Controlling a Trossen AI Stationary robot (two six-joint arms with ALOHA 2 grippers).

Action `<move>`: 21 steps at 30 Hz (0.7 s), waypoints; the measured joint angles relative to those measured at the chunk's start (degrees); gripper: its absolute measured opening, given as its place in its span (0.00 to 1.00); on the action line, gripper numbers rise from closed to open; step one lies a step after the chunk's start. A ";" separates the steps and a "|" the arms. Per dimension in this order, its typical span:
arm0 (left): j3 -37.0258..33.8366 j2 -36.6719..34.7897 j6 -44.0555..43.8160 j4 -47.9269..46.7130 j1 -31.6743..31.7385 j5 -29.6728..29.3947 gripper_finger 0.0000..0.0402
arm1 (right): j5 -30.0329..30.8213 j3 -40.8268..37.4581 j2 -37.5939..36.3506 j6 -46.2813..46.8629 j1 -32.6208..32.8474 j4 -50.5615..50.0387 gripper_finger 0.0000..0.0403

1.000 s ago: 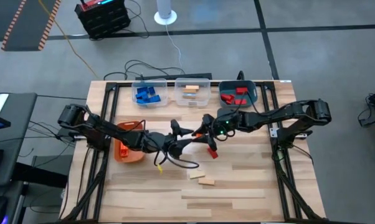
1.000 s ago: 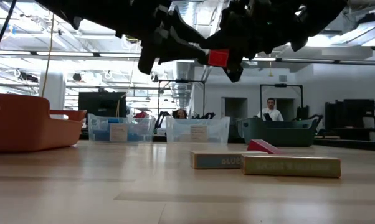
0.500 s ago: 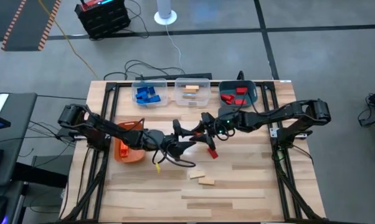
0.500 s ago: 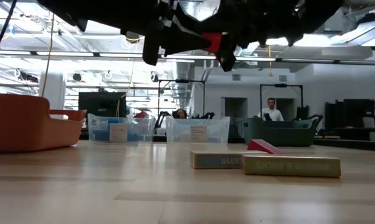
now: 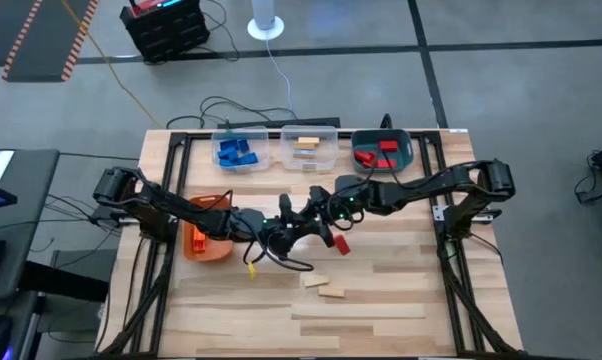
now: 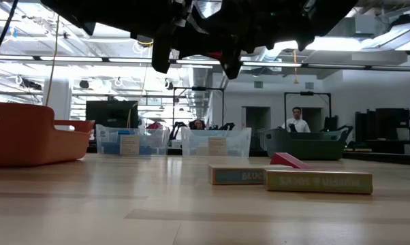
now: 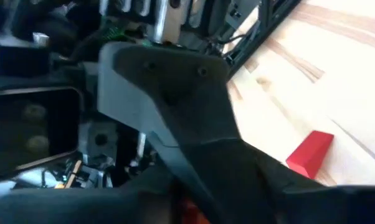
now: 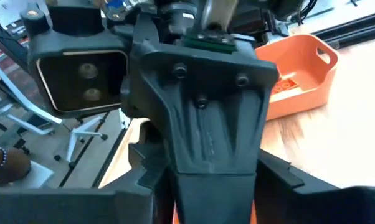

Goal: Sort blocks
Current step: Put the orange game piece into the orange bin

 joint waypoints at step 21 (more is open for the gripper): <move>0.00 -19.96 -29.77 -36.98 -3.31 -10.48 0.21 | 14.65 -7.34 -22.08 -10.92 -1.88 -30.63 0.61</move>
